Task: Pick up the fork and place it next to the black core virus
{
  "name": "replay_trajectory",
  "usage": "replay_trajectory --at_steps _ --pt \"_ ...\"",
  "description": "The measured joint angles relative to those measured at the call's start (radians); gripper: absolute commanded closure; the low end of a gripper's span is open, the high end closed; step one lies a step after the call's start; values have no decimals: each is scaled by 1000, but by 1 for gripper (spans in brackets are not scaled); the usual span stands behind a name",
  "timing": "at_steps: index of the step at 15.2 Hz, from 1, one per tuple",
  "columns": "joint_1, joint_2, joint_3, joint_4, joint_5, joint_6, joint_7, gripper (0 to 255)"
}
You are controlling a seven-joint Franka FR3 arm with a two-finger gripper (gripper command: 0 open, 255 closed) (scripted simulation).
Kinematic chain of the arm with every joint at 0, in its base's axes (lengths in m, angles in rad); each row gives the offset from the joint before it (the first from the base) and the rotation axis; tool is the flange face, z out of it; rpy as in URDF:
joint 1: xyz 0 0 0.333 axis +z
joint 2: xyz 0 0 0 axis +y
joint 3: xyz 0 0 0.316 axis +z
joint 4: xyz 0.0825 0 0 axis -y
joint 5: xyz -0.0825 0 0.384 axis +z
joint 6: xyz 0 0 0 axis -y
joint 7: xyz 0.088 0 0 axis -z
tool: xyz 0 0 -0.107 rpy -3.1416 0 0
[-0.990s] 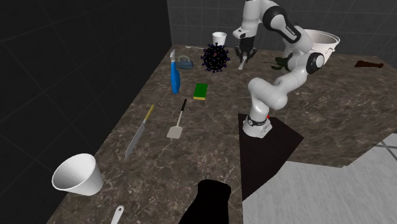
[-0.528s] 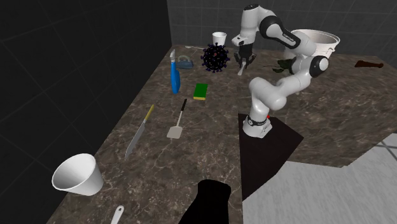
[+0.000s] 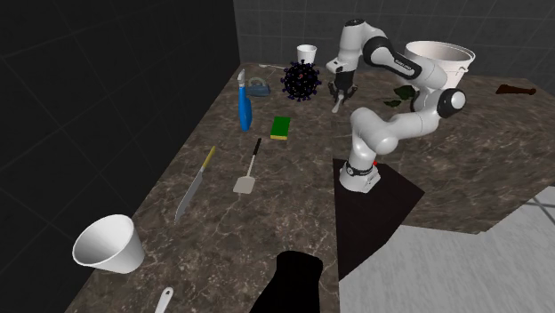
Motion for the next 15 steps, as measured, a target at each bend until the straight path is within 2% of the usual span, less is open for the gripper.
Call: replay_trajectory --at_steps 3,9,10,15 --pt "-17 10 -21 -36 -16 28 -21 255" --pt "-21 11 -25 -43 -12 50 -41 255" --pt "-21 12 -26 -45 -12 52 -41 0" --pt "-23 9 -18 -48 -2 56 -35 0"
